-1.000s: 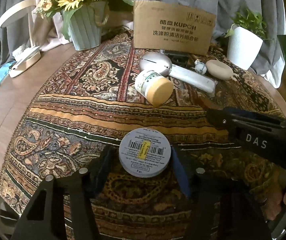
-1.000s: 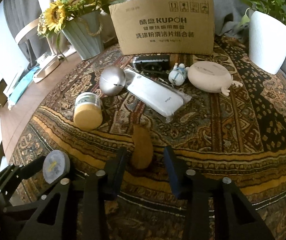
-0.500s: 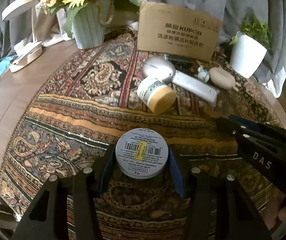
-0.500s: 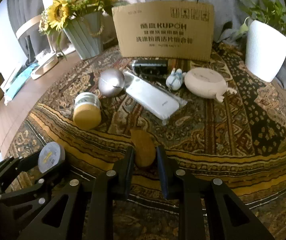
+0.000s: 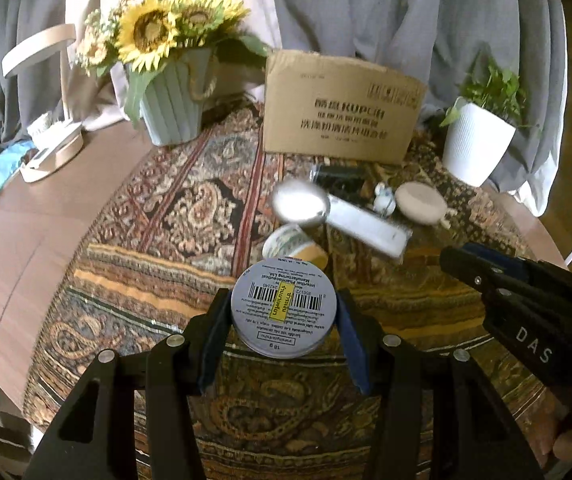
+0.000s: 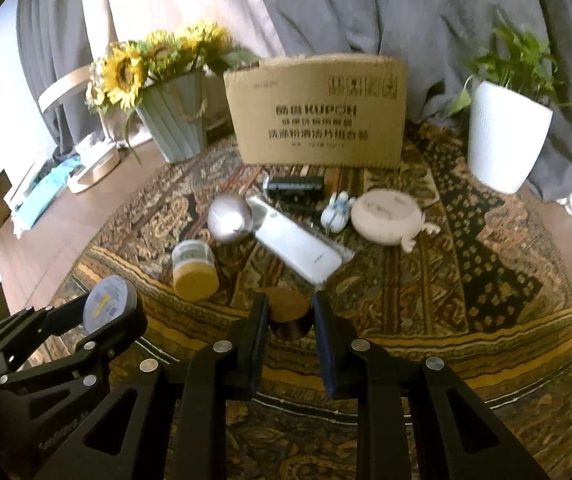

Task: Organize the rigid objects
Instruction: 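Carry the tin with the left gripper into the cardboard box and release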

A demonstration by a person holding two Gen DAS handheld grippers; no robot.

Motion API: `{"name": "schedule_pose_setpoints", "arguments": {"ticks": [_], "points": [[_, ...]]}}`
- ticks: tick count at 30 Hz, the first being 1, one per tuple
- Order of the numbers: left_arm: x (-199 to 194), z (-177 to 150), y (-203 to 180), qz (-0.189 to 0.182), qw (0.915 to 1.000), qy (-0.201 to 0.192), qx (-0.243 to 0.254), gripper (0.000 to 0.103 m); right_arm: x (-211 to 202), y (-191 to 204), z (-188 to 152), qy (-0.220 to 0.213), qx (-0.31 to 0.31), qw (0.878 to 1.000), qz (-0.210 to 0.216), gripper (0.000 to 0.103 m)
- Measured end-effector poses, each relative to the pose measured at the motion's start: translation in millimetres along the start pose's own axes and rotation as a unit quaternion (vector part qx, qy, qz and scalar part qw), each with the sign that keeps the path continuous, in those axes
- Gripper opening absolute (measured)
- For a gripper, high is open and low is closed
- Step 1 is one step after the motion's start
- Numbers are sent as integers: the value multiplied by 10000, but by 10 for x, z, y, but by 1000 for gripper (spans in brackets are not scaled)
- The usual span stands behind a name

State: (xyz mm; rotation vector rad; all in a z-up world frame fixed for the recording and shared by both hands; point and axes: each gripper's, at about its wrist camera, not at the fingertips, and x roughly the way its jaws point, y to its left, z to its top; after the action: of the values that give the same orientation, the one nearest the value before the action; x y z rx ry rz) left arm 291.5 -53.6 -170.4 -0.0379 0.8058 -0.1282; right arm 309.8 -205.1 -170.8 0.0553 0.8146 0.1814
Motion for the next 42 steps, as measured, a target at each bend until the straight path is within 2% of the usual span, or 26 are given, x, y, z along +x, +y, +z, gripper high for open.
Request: {"name": "schedule_pose_setpoints", "arguments": {"ticks": [12,21,33,42], "points": [[-296,481,-134,4,9984,-521,213,51,-431,2,349,-569,-17,9983,-157,24],[-352,923,-235,-116,9964,-763,338,51,-643,-76,709,-1077,37,9937,-293,24],[-343,1429,-346,-165,9921,-1123,534,51,-745,-193,1178,-1637,3,9855,-445,24],[-241,1834,-348,-106,9881,-1403,625,51,-660,-247,1497,-1922,-98,9802,-464,24]]}}
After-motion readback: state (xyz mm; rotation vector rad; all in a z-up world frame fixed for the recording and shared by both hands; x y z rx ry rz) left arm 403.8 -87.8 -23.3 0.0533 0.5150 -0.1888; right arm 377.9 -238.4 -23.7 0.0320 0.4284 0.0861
